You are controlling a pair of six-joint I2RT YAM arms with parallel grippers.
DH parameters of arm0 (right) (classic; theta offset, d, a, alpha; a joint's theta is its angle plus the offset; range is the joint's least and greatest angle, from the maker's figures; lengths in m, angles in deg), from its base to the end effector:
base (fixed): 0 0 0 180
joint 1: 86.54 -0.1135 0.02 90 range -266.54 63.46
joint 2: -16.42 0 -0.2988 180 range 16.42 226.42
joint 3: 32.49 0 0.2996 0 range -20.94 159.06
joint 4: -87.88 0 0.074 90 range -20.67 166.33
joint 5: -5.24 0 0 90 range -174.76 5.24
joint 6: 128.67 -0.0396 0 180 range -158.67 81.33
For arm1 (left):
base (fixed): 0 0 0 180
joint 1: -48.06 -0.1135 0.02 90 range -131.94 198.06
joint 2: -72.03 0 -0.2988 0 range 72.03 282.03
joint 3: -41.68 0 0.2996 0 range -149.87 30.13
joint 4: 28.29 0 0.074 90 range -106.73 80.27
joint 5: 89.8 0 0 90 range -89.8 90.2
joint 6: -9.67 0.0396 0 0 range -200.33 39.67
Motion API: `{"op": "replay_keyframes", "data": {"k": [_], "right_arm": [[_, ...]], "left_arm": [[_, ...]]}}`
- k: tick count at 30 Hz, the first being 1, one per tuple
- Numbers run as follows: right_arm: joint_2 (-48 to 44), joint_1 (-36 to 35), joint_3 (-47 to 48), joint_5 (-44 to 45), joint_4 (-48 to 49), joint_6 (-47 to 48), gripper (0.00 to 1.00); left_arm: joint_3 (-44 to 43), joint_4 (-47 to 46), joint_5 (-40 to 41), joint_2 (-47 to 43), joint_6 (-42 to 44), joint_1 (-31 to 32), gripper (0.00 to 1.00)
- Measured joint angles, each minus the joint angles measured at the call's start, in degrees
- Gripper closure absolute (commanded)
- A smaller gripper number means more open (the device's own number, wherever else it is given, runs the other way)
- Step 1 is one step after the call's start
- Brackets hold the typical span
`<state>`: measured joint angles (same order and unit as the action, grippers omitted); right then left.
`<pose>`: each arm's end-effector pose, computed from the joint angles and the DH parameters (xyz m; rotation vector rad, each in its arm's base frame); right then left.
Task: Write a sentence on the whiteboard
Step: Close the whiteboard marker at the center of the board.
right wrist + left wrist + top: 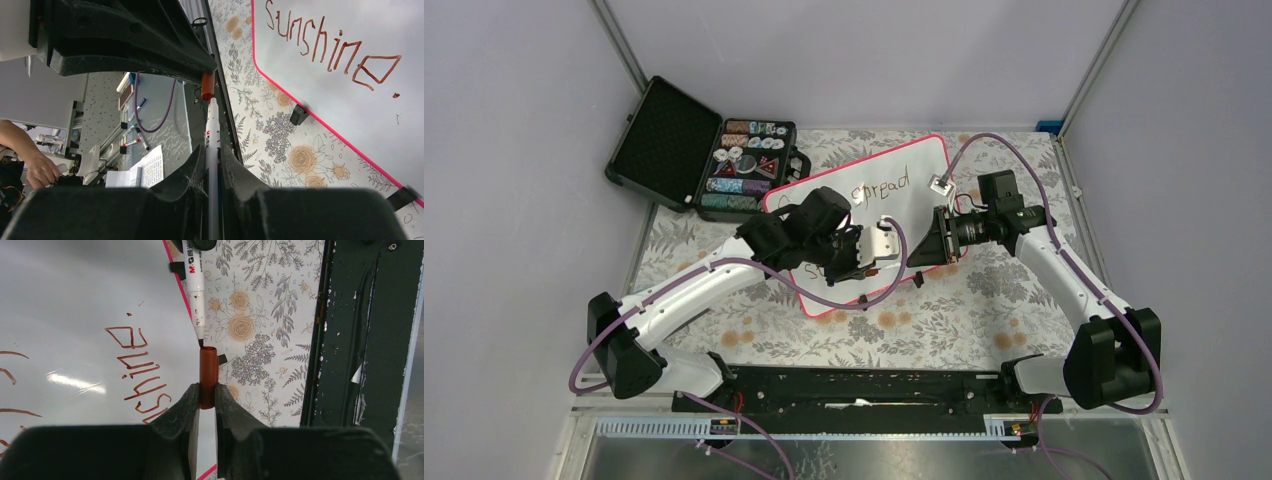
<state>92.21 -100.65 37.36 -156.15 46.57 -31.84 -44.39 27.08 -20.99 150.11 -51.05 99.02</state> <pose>0.2851 0.1104 0.3085 -0.9383 1.9088 1.5190 0.1968 -0.2654 0.3659 1.6864 1.7285 -0.6192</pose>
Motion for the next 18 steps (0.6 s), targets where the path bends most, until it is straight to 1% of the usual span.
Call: {"op": "replay_keyframes", "data": {"k": [13, 18], "right_arm": [[-0.33, -0.28, 0.00, 2.01, -0.20, 0.15, 1.00], [-0.50, -0.42, 0.00, 3.52, -0.33, 0.17, 1.00]], "left_arm": [[0.22, -0.79, 0.31, 0.00, -0.44, 0.00, 1.00], [2.45, -1.44, 0.37, -0.13, -0.46, 0.00, 1.00]]}}
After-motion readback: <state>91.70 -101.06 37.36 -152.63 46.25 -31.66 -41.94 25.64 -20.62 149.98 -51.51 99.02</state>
